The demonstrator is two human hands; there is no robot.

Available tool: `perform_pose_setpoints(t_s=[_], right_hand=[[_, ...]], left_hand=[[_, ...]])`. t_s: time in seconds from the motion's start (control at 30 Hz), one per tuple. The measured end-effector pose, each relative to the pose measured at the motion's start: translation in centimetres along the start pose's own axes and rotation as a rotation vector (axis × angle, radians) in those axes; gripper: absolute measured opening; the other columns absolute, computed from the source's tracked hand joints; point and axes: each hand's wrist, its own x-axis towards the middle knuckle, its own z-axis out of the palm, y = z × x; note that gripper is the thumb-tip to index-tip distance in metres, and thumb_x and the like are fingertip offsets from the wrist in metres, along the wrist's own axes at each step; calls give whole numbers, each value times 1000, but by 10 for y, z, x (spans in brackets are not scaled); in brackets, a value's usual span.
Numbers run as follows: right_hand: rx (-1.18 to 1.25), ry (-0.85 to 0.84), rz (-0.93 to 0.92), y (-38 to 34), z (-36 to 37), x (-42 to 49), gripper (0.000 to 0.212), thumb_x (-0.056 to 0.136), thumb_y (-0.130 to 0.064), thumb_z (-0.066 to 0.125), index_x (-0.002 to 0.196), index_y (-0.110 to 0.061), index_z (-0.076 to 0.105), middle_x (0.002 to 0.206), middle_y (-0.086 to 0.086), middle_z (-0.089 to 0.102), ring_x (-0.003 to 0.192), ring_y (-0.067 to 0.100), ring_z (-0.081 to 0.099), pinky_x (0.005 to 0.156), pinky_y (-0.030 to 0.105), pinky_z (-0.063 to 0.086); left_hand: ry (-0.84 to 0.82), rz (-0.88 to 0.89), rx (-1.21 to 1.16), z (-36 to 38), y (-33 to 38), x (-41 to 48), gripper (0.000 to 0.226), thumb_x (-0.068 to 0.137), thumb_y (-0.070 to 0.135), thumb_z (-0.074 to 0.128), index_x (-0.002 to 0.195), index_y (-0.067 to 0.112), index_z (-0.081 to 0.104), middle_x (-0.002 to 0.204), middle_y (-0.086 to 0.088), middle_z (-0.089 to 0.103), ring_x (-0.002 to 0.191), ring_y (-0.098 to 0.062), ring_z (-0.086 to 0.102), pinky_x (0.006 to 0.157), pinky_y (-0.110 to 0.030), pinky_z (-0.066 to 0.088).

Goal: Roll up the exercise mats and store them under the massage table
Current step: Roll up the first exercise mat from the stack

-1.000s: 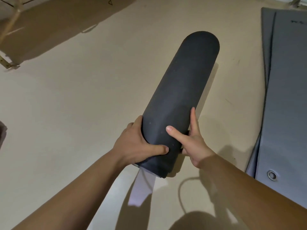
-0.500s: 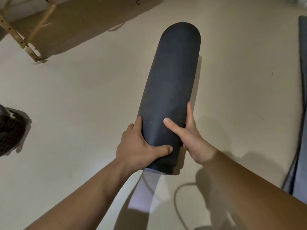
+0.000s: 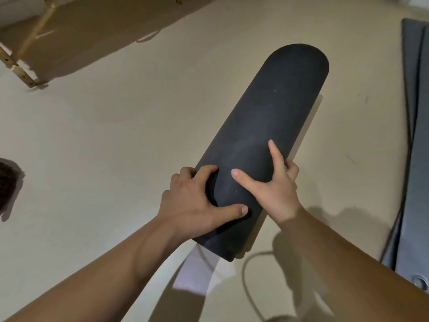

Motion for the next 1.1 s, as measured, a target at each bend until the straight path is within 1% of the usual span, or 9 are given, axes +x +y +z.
perform_pose_setpoints(t_s=[0.13, 0.23, 0.5, 0.6, 0.7, 0.83, 0.97, 1.03, 1.1], right_hand=[[-73, -35, 21, -2, 3, 6, 111, 65, -76, 84, 151, -71, 14, 165, -14, 2, 149, 26, 33, 114, 36, 40], [-75, -67, 35, 0, 6, 8, 98, 77, -73, 76, 152, -72, 12, 169, -14, -7, 154, 29, 25, 118, 39, 35], [-18, -130, -57, 3, 12, 21, 87, 81, -62, 79, 146, -76, 22, 165, -21, -1, 152, 17, 26, 116, 30, 37], [-11, -211, -84, -10, 32, 41, 87, 77, -71, 78, 142, -81, 21, 163, -25, -2, 149, 16, 31, 120, 42, 42], [-166, -178, -79, -32, 69, 61, 88, 75, -86, 66, 143, -81, 9, 166, -21, -2, 149, 30, 31, 114, 47, 47], [-367, -96, -71, -61, 103, 75, 88, 71, -94, 54, 142, -78, 4, 163, -15, -4, 145, 43, 31, 110, 57, 48], [-488, -108, -78, -73, 104, 76, 90, 70, -97, 47, 140, -78, -6, 165, -8, -7, 147, 45, 29, 116, 61, 39], [-506, -136, -75, -81, 101, 72, 90, 80, -88, 53, 150, -71, 0, 167, -5, -10, 149, 43, 27, 117, 57, 40], [-573, -59, -258, -86, 98, 66, 81, 88, -73, 61, 156, -60, 18, 166, -8, -7, 152, 37, 22, 111, 52, 47]], left_hand=[[68, -76, -78, 8, 4, 15, 107, 44, 90, 72, 133, 48, 31, 127, 10, 40, 120, -18, 46, 95, -39, 51], [43, -87, -105, 9, -6, 24, 121, 45, 87, 77, 145, 49, 21, 138, 11, 44, 127, -21, 44, 91, -36, 46], [32, -132, -125, 5, -17, 25, 119, 43, 88, 75, 146, 56, 24, 126, 12, 40, 126, -20, 38, 89, -40, 48], [135, -173, -113, -4, -28, 27, 112, 44, 88, 72, 141, 53, 31, 124, 8, 42, 123, -23, 40, 94, -47, 51], [187, -172, -108, -29, -57, 50, 112, 45, 90, 72, 143, 52, 35, 126, 6, 50, 122, -23, 46, 97, -50, 53], [105, -168, -337, -63, -86, 67, 86, 58, 70, 92, 127, 52, 43, 111, 29, 58, 105, -7, 64, 90, -32, 55], [93, -162, -419, -66, -94, 68, 100, 61, 60, 96, 144, 47, 41, 109, 37, 52, 100, 4, 62, 81, -22, 50], [70, -182, -435, -69, -97, 71, 103, 58, 60, 97, 145, 46, 43, 111, 34, 56, 102, 0, 65, 88, -28, 55], [52, -199, -466, -74, -100, 72, 100, 55, 62, 95, 142, 48, 47, 113, 31, 59, 106, -8, 68, 99, -38, 57]])
